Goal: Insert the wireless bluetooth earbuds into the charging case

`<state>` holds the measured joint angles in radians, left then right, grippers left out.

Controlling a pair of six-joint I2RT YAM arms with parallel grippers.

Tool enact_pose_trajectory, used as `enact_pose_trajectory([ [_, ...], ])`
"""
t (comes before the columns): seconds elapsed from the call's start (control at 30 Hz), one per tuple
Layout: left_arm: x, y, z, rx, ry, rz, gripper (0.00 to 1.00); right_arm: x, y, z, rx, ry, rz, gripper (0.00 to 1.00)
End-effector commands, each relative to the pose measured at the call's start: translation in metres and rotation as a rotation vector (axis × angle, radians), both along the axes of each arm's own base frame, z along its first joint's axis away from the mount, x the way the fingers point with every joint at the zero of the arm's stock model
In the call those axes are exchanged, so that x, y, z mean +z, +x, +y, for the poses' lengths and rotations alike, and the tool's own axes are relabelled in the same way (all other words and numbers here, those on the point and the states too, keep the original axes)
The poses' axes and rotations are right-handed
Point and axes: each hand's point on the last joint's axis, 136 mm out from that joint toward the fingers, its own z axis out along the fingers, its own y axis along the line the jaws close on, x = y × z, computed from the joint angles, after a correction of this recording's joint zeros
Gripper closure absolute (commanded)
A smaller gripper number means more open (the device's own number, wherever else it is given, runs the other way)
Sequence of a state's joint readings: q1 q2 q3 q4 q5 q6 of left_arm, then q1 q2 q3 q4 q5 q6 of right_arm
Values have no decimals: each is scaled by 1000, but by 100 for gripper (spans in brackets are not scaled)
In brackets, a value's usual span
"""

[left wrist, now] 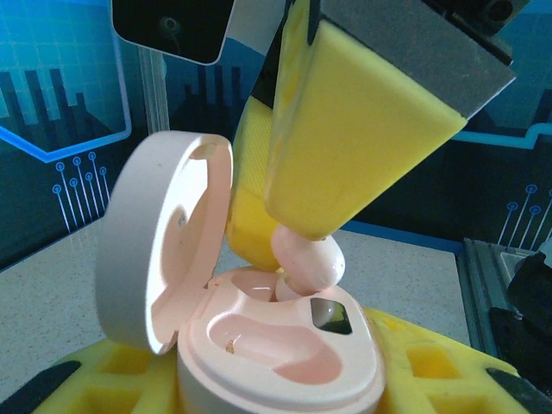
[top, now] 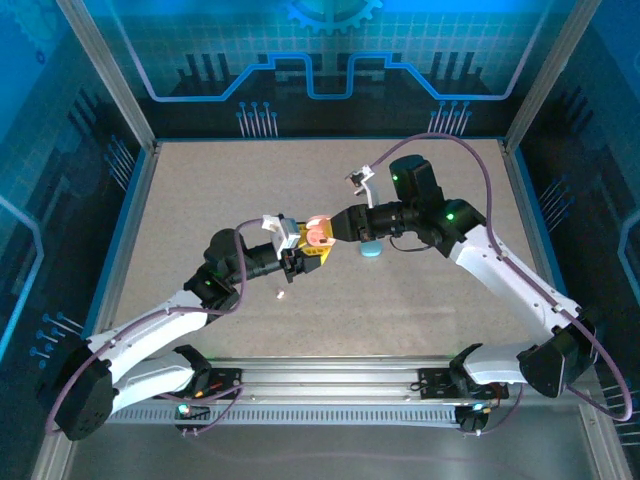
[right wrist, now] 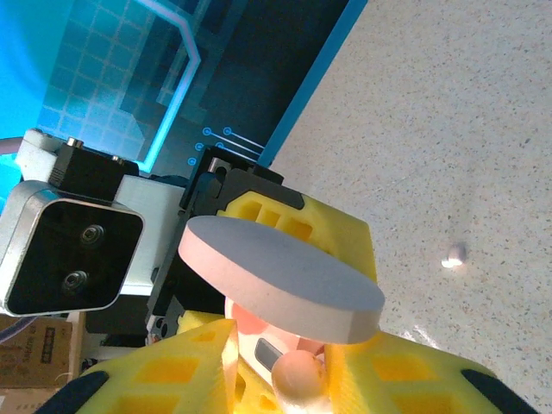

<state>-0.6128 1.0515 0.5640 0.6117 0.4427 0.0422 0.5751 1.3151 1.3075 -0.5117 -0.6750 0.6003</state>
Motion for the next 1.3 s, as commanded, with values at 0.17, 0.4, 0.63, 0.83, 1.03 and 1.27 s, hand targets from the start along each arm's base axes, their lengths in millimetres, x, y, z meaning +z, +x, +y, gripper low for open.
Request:
enact_pose_trajectory([
  [0.17, 21, -8, -2, -28, -66, -60, 68, 8, -1, -2, -16, -27, -33, 59],
  [0.4, 16, -7, -1, -17, -64, -46, 68, 14, -4, -5, -22, -25, -43, 52],
  [0.63, 12, -3, 1, 11, -51, -42, 68, 20, -8, -11, -37, -27, -59, 50],
  [0.83, 11, -1, 2, 22, -49, -40, 68, 15, -10, -19, -65, -53, -52, 57],
  [1.03, 12, -2, 2, 20, -50, -42, 68, 11, -11, -17, -51, -49, -30, 74],
  [1.27, 14, -6, 0, -3, -50, -52, 68, 5, -4, -13, -58, -59, -18, 78],
])
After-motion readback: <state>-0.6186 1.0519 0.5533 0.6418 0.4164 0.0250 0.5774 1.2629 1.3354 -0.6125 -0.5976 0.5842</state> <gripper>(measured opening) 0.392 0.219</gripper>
